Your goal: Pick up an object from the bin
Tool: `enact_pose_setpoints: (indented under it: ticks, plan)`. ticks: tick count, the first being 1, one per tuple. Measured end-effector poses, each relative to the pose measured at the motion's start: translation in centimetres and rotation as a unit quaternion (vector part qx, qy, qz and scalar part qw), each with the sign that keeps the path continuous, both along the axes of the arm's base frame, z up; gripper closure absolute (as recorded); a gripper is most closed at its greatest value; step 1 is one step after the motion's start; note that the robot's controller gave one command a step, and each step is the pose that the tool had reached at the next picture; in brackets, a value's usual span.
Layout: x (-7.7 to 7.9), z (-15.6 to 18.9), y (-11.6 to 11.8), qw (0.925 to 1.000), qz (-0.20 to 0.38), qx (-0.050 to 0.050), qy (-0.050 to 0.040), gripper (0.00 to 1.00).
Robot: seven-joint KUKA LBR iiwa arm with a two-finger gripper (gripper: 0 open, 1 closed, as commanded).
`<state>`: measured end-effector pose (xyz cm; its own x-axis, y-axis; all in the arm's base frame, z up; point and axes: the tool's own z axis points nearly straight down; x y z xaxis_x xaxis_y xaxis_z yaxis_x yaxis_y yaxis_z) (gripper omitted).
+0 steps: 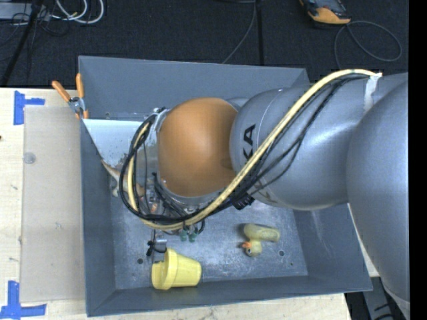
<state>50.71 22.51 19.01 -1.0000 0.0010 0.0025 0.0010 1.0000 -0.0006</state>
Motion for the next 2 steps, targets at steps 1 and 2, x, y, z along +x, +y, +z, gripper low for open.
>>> enact_pose_setpoints:
  ticks: [1,2]
  plan:
    - [-1.1,-5.8,-3.8,0.9996,0.03,0.001,0.0,0.0]
    - [-2.3,-6.6,-8.8,0.9984,0.057,-0.001,0.0034,0.0]
